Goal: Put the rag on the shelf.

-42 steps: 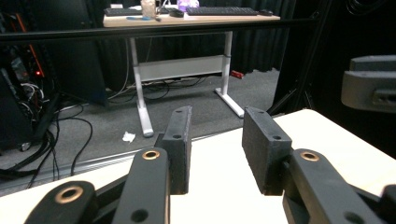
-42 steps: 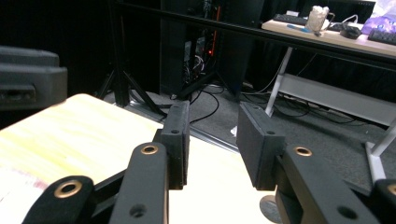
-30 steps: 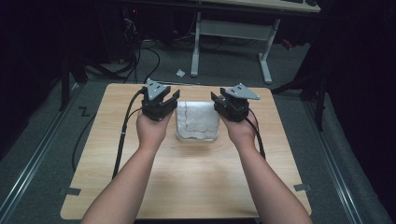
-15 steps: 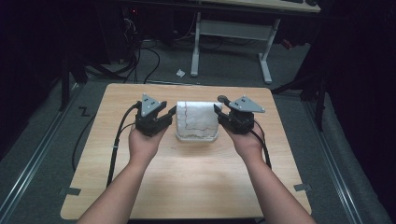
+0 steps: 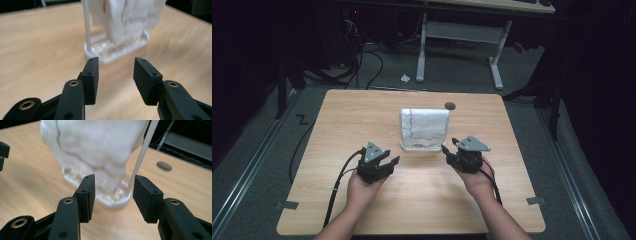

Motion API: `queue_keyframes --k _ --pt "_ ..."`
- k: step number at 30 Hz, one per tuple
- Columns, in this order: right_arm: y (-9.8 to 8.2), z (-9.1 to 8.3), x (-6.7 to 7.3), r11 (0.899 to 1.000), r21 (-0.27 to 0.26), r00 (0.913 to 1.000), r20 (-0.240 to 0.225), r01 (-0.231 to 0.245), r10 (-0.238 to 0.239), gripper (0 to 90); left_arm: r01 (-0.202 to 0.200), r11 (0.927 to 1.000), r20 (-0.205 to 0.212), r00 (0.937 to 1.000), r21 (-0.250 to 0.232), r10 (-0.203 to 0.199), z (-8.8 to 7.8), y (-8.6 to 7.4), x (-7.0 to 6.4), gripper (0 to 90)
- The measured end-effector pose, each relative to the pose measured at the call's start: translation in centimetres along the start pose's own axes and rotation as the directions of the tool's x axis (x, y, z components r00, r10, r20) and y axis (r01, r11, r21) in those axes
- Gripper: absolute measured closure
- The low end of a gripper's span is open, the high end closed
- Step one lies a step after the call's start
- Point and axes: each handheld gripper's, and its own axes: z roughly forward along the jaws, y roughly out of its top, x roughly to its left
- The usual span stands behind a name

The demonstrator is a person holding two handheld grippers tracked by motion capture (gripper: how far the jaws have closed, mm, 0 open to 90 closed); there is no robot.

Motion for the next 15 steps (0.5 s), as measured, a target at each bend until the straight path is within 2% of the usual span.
queue_keyframes --k 3,4,5,6,7,8,9,10,11,12,13,14,15 --pt "-1.3 0.0 0.2 1.0 0.016 0.9998 -0.011 -0.018 0.018 52.5 -0.015 0.9993 0.008 0.9999 0.033 0.015 -0.3 -1.3 0.0 54.4" --pt "-2.7 -0.3 0.5 0.999 0.032 0.9994 -0.016 -0.03 0.03 53.2 -0.03 0.9978 0.025 0.9993 0.058 0.029 -1.0 -2.4 0.0 53.4" --pt "-3.6 -0.5 0.6 0.999 0.041 0.9995 -0.014 -0.029 0.029 54.4 -0.037 0.9971 0.029 0.999 0.067 0.035 -1.4 -2.8 0.1 53.2" --pt "-3.6 -0.5 0.6 0.999 0.041 0.9995 -0.014 -0.029 0.029 54.4 -0.037 0.9971 0.029 0.999 0.067 0.035 -1.4 -2.8 0.1 52.5" --pt "-5.1 -1.2 0.9 0.998 0.044 0.9993 -0.011 -0.035 0.035 54.2 -0.042 0.9965 0.03 0.9987 0.073 0.04 -1.9 -3.4 0.1 51.7" --pt "-6.5 -1.9 1.1 0.998 0.038 0.9988 -0.009 -0.047 0.048 55.0 -0.057 0.9955 0.022 0.9982 0.076 0.055 -2.5 -4.3 0.0 51.4" --pt "-6.5 -1.9 1.1 0.998 0.038 0.9988 -0.009 -0.047 0.048 55.0 -0.075 0.9946 0.005 0.9972 0.071 0.075 -2.9 -5.1 -0.1 51.4" --pt "-7.8 -2.8 1.1 0.995 0.078 0.9981 -0.026 -0.054 0.056 53.3 -0.115 0.9894 -0.067 0.9904 0.089 0.121 -3.9 -7.0 -0.3 56.1" --pt "-7.8 -2.8 1.1 0.995 0.078 0.9981 -0.026 -0.054 0.056 53.3 -0.115 0.9894 -0.067 0.9904 0.089 0.121 -3.9 -7.0 -0.3 55.9" --pt "-8.5 -3.7 0.9 0.995 0.085 0.9986 -0.013 -0.05 0.051 53.1 -0.109 0.9917 -0.078 0.9904 0.069 0.114 -4.5 -6.4 -0.1 52.4" --pt "-8.8 -3.8 0.8 0.995 0.088 0.9983 -0.011 -0.056 0.057 53.0 -0.084 0.9963 -0.062 0.9944 0.015 0.085 -4.9 -6.1 0.2 52.0" --pt "-9.1 -3.9 0.6 0.992 0.099 0.9971 -0.013 -0.073 0.075 52.9 -0.063 0.998 -0.051 0.9967 0.008 0.063 -4.9 -5.9 0.4 52.0" --pt "-9.1 -3.9 0.6 0.992 0.099 0.9971 -0.013 -0.073 0.075 52.9 -0.063 0.998 -0.051 0.9967 0.008 0.063 -4.9 -5.9 0.4 51.9"
